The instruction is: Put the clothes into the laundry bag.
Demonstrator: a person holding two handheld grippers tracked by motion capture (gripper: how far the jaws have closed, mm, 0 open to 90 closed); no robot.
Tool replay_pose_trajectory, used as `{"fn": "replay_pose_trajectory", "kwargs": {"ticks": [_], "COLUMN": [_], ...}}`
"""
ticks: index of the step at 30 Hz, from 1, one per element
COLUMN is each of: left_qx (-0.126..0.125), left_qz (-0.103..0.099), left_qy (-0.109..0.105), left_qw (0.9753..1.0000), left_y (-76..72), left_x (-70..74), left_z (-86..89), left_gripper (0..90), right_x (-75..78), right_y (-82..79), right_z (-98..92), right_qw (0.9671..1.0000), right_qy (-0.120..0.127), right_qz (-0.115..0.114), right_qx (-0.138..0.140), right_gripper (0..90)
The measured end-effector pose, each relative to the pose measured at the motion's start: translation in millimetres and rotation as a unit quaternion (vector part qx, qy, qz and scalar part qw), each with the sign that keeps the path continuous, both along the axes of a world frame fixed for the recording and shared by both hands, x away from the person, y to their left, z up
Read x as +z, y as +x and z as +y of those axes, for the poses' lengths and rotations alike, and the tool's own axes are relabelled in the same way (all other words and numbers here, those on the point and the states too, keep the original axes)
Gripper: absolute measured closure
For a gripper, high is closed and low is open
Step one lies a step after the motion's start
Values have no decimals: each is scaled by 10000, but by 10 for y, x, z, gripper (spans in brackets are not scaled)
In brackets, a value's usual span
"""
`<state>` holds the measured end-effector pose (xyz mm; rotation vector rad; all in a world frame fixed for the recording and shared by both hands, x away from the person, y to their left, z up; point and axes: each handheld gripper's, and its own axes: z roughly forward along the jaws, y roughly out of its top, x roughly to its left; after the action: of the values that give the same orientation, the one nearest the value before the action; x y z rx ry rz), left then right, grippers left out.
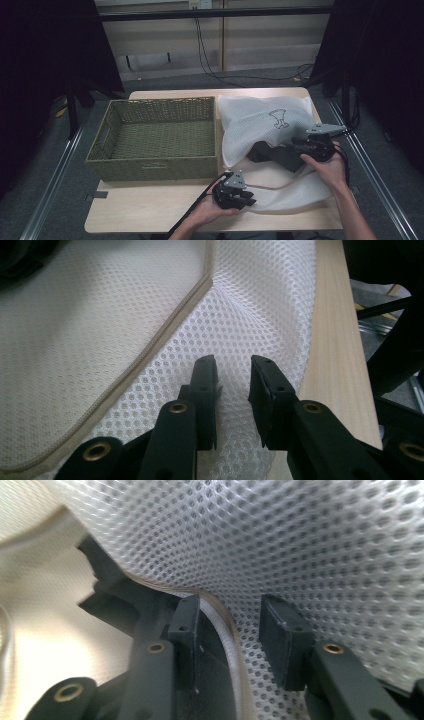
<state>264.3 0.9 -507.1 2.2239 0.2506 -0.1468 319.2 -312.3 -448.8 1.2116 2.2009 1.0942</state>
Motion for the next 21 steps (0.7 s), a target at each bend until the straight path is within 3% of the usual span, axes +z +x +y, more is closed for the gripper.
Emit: {"fn": "replay_pose_trajectory", "kwargs": {"ticks": [3, 7, 10, 12, 14, 17, 21], "left_qx": [-67, -103, -54, -83, -71, -77, -71], "left_qz": [-133, -112, -4, 12, 70, 82, 98], "left_qy": [134, 155, 23, 98, 47, 66, 71], "left_qw": [9998, 9998, 10000, 9999, 9999, 9999, 9999], "left_y": [-35, -42, -41, -26, -23, -18, -14], "left_x": [15, 17, 3, 10, 5, 7, 6], "left_z": [-19, -50, -58, -50, -52, -50, -47], "left_gripper": [728, 728, 728, 727, 726, 721, 715], "right_x": [-93, -226, -310, -320, -301, -246, -91], "right_y": [42, 65, 27, 9, -28, -118, -317], "right_z": [1, -23, -32, -45, -52, -79, -101], "right_qw": [9998, 9988, 9980, 9977, 9973, 9984, 9995], "right_qy": [-164, -440, -542, -554, -512, -256, 20], "right_qz": [66, 217, 321, 400, 535, 507, 240], "right_qx": [-15, -31, -47, 23, 5, 81, 226], "right_gripper": [616, 655, 722, 805, 867, 892, 895]}}
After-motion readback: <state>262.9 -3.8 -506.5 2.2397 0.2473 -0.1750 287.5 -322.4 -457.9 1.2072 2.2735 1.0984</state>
